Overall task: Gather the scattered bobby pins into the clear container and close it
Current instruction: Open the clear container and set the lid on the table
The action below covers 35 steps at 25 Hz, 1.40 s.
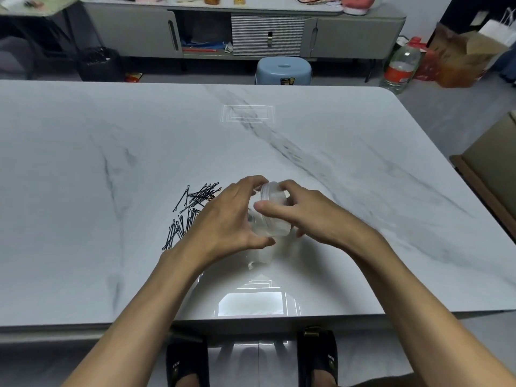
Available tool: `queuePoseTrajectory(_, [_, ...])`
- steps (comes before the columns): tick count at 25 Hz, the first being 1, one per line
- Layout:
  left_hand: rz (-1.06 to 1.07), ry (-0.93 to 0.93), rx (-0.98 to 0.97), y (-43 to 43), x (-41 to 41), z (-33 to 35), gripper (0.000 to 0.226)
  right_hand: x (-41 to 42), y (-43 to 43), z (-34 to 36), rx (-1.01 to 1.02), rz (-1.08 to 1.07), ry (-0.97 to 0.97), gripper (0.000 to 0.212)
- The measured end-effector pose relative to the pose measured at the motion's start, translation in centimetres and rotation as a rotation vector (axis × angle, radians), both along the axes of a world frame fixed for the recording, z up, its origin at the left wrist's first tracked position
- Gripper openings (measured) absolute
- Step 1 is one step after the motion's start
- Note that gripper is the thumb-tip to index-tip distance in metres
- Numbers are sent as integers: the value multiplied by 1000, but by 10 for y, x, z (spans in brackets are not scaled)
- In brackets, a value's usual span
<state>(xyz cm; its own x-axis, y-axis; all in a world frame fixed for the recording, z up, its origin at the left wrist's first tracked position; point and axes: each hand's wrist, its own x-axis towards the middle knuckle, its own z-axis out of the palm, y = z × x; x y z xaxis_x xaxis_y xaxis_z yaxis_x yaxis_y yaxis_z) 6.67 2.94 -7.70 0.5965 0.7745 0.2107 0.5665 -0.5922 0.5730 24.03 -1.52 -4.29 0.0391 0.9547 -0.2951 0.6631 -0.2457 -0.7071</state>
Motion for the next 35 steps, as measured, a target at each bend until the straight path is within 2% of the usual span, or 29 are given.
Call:
queuePoseTrajectory(2, [13,-1,-33,1,0,1,90,1,-1,2,96,47,-47,74])
queuePoseTrajectory(5, [72,-28,-60,3,2,1,87,10,-3,2,317,127,-95,76])
queuePoseTrajectory(8, [159,-95,-91,7,3,-1,90,37,-10,-11,498,-77,11,79])
queuePoseTrajectory(12, [215,-161,-136,5,6,-2,90,81,-28,-45,428,-437,73,80])
queuePoseTrajectory(17, [224,-169,-120,3,12,-4,95,109,-49,-69,396,-567,21,84])
queuePoseTrajectory(21, [199,-190,-142,4,13,-5,93,120,-57,-66,145,-586,-157,99])
queuePoseTrajectory(23, [186,-201,-170,4,12,-5,92,108,-54,-56,222,-546,-213,82])
queuePoseTrajectory(25, [169,-227,-213,3,12,-3,91,83,-44,-40,395,-509,-29,43])
queuePoseTrajectory(27, [151,-267,-258,1,10,-2,90,47,-30,-25,359,-422,291,17])
queuePoseTrajectory(29, [139,-285,-274,0,6,-4,90,16,-19,-19,298,-313,417,17])
queuePoseTrajectory(32, [194,-312,-293,2,-7,-6,96,-14,-3,-18,325,-252,394,15])
queuePoseTrajectory(35, [335,-356,-271,11,-32,-4,101,-28,17,-18,322,-198,460,19])
